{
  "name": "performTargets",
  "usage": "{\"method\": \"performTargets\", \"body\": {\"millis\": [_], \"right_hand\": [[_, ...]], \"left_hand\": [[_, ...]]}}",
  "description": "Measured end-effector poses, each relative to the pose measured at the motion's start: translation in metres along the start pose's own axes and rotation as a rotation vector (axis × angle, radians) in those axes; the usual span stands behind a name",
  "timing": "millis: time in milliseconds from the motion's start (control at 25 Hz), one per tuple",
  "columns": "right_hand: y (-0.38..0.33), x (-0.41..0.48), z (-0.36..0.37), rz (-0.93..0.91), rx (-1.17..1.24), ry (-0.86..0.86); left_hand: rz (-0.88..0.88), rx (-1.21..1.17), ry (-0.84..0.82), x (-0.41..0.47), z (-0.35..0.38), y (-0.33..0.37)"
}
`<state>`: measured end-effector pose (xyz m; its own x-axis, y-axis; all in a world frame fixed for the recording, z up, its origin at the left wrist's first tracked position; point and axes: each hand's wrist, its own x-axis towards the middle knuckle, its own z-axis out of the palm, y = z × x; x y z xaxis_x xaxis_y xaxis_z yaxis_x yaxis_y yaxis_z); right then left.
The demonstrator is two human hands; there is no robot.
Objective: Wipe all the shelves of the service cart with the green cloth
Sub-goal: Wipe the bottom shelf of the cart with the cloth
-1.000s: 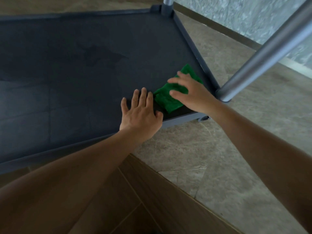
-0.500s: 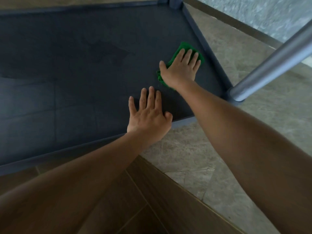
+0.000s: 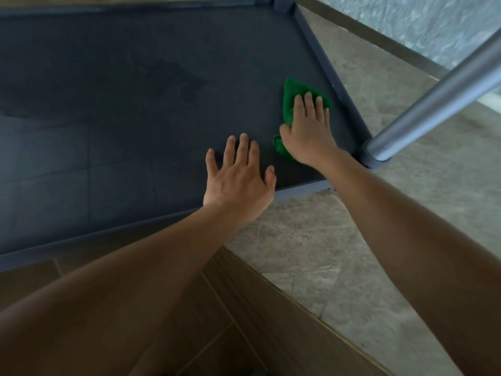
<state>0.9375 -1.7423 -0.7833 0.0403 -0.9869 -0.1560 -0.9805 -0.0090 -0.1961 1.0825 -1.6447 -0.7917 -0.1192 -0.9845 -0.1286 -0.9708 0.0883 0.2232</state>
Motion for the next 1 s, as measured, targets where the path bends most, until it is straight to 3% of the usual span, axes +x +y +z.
{"method": "performTargets", "body": {"millis": [280,480,760,1000], "right_hand": [[0.024,-0.045,-0.007,-0.023,-0.065,-0.128],[0.016,-0.020,0.004,0.034,-0.045,-0.043],[0.012,0.080,-0.018,0.025,-0.027,-0.030],[0.010,0.056,-0.015,0.045,0.005,-0.014]], "left_hand": [[0.001,0.004,-0.028,-0.001,-0.001,0.001],[0.002,0.013,-0.055,0.000,0.000,0.000],[0.005,0.003,-0.046,0.002,0.001,-0.001],[0.006,-0.004,-0.017,0.001,0.002,0.000]]}}
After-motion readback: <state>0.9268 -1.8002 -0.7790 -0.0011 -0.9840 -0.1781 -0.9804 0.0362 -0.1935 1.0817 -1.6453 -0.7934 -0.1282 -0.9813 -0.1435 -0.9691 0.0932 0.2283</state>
